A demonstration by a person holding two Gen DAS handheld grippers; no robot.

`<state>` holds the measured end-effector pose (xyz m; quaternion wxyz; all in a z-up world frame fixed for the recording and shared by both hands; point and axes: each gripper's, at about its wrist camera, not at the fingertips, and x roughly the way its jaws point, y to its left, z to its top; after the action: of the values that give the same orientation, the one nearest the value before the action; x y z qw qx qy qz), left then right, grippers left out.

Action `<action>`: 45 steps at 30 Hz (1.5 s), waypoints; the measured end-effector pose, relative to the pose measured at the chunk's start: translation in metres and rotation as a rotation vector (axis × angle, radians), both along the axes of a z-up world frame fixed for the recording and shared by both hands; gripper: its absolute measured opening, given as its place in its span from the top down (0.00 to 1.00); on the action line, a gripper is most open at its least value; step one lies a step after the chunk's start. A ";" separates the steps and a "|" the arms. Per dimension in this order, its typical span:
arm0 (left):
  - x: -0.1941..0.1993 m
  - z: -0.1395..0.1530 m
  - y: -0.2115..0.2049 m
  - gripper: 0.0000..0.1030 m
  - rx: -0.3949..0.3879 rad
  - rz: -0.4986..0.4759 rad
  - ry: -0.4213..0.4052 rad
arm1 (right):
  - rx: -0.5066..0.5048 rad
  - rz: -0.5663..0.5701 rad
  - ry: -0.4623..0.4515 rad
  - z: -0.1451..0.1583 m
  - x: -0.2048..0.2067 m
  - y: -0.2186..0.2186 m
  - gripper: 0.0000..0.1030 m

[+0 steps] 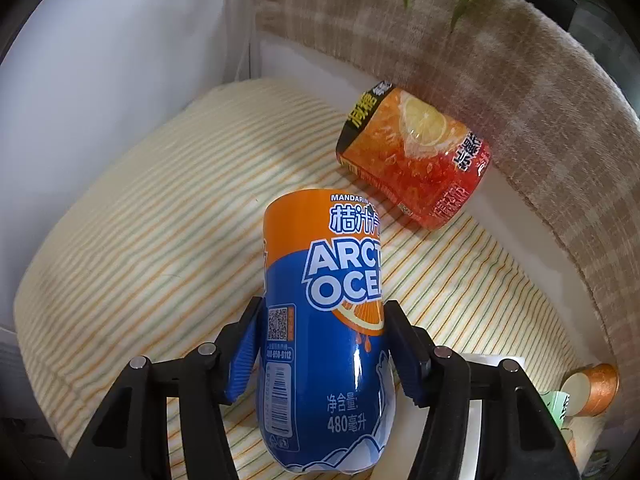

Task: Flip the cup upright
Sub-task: 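Lift the held cup with the right tool and carry it toward the left tool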

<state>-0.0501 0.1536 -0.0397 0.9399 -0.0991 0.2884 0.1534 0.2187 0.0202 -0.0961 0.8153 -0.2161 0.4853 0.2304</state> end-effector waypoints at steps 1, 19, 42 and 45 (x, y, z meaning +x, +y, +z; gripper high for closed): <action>0.000 0.000 -0.001 0.00 0.001 -0.001 -0.001 | 0.012 0.001 -0.005 0.004 -0.002 -0.001 0.41; 0.009 0.008 -0.026 0.00 -0.002 -0.068 -0.017 | 0.343 -0.119 -0.077 0.080 -0.074 -0.071 0.42; 0.046 0.005 -0.098 0.00 -0.073 -0.286 0.023 | 0.539 -0.549 0.028 0.021 -0.148 -0.230 0.41; 0.050 0.003 -0.104 0.00 -0.100 -0.311 0.041 | 0.556 -0.586 0.068 0.008 -0.145 -0.238 0.41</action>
<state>-0.0001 0.0497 -0.0366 0.9401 -0.0969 0.3267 -0.0063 0.0742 -0.2176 -0.0885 0.8574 0.1679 0.4720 0.1179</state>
